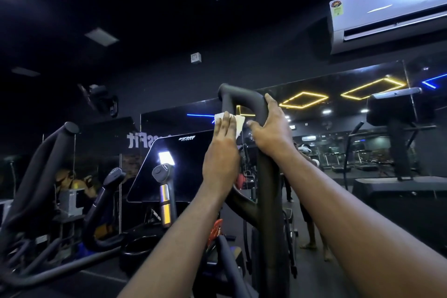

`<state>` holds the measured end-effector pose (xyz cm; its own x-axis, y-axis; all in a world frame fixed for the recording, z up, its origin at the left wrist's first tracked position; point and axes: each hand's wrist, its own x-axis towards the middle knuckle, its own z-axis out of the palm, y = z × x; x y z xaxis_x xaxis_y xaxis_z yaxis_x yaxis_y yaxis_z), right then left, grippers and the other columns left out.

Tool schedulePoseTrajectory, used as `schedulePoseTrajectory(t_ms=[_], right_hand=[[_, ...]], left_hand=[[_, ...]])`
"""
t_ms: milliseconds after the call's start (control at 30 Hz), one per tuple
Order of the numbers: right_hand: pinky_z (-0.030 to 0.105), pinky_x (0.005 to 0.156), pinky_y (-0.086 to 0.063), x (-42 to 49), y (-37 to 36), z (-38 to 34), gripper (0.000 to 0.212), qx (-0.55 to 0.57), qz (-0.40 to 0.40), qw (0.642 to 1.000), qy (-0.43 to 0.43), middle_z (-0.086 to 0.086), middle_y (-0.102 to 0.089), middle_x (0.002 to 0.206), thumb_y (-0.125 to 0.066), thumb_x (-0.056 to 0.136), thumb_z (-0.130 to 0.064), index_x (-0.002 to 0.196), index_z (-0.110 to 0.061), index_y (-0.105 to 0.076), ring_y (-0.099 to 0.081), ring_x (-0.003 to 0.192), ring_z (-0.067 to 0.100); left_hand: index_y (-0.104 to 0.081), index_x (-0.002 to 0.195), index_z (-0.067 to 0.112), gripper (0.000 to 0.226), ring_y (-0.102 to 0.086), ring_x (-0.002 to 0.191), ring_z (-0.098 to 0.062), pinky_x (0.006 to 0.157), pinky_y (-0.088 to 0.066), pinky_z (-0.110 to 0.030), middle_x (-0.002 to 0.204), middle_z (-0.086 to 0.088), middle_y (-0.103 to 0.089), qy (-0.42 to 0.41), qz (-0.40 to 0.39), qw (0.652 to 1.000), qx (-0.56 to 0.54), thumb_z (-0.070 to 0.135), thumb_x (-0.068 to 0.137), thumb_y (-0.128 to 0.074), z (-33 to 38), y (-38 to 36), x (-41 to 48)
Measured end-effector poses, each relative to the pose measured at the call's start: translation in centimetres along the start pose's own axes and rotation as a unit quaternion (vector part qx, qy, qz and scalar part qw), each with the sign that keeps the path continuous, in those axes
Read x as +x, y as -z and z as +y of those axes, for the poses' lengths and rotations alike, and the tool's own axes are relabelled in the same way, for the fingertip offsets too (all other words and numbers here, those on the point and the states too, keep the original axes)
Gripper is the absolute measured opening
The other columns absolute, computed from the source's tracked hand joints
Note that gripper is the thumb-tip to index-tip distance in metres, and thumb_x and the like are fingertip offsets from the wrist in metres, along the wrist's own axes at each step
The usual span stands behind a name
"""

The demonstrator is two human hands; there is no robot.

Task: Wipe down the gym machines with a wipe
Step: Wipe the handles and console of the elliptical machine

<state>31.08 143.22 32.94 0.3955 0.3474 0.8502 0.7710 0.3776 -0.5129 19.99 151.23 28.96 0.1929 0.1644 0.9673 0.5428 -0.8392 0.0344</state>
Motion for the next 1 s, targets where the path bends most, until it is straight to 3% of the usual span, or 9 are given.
schedulePoseTrajectory(t_ms=[133,300,367,500,700,867,1000], right_hand=[[0.032,0.100,-0.044,0.0,0.0,0.0,0.082,0.004,-0.003,1.000,-0.002,0.001,-0.038,0.156,-0.067,0.095,-0.026,0.160,-0.028,-0.018,-0.050,0.130,0.020],[0.030,0.103,-0.042,0.2,-0.1,0.2,0.082,0.006,-0.003,1.000,-0.001,0.002,-0.039,0.155,-0.068,0.094,-0.024,0.160,-0.026,-0.020,-0.049,0.132,0.020],[0.032,0.105,-0.043,0.2,-0.1,0.3,0.082,0.009,-0.004,1.000,-0.002,0.002,-0.039,0.155,-0.068,0.093,-0.024,0.160,-0.027,-0.020,-0.049,0.131,0.020],[0.033,0.101,-0.048,0.0,-0.1,0.1,0.082,0.021,-0.007,1.000,-0.009,0.002,-0.041,0.152,-0.068,0.094,-0.025,0.160,-0.029,-0.019,-0.052,0.124,0.018],[0.025,0.091,-0.041,-0.3,0.1,-0.2,0.081,0.031,-0.019,0.999,-0.013,0.002,-0.037,0.153,-0.065,0.097,-0.026,0.161,-0.030,-0.014,-0.047,0.114,0.011],[0.026,0.092,-0.037,-1.1,0.3,0.1,0.081,0.044,-0.023,0.999,-0.016,0.002,-0.037,0.152,-0.063,0.099,-0.028,0.161,-0.032,-0.012,-0.041,0.111,0.007],[0.028,0.092,-0.039,-2.1,0.3,0.2,0.078,0.051,-0.028,0.998,-0.020,0.004,-0.037,0.150,-0.059,0.101,-0.029,0.161,-0.035,-0.009,-0.043,0.109,0.009]], left_hand=[[-0.018,0.161,0.009,0.066,-0.002,0.157,-0.017,0.117,-0.029,-0.028,0.170,-0.004,-0.007,0.003,-0.012,1.000,0.017,0.001,0.101,-0.045,0.0,-0.2,0.5],[-0.014,0.158,-0.004,0.066,-0.002,0.157,-0.028,0.126,-0.005,-0.030,0.168,-0.017,-0.005,-0.010,-0.034,0.999,0.034,-0.008,0.096,-0.037,1.2,0.5,4.6],[-0.016,0.157,-0.005,0.063,-0.004,0.156,-0.030,0.125,-0.007,-0.030,0.168,-0.019,-0.009,-0.015,-0.018,0.999,0.023,-0.006,0.098,-0.040,0.9,0.3,3.9],[-0.013,0.161,0.006,0.068,0.004,0.156,-0.019,0.118,-0.009,-0.020,0.170,-0.006,-0.003,-0.006,-0.017,1.000,-0.003,-0.004,0.099,-0.040,0.2,0.3,-1.2],[-0.016,0.161,0.010,0.075,0.006,0.155,-0.012,0.124,-0.003,-0.022,0.170,0.001,-0.003,0.013,-0.057,0.998,-0.039,-0.007,0.092,-0.042,0.8,1.6,-4.8],[-0.012,0.161,0.009,0.076,0.007,0.155,-0.013,0.127,-0.014,-0.031,0.170,0.000,-0.001,0.012,-0.081,0.996,-0.039,-0.010,0.093,-0.040,0.4,2.0,-3.0],[-0.013,0.162,0.015,0.072,0.006,0.155,-0.009,0.124,-0.006,-0.022,0.170,0.008,-0.003,0.047,-0.055,0.995,-0.070,-0.004,0.096,-0.036,1.4,2.0,-7.2]])
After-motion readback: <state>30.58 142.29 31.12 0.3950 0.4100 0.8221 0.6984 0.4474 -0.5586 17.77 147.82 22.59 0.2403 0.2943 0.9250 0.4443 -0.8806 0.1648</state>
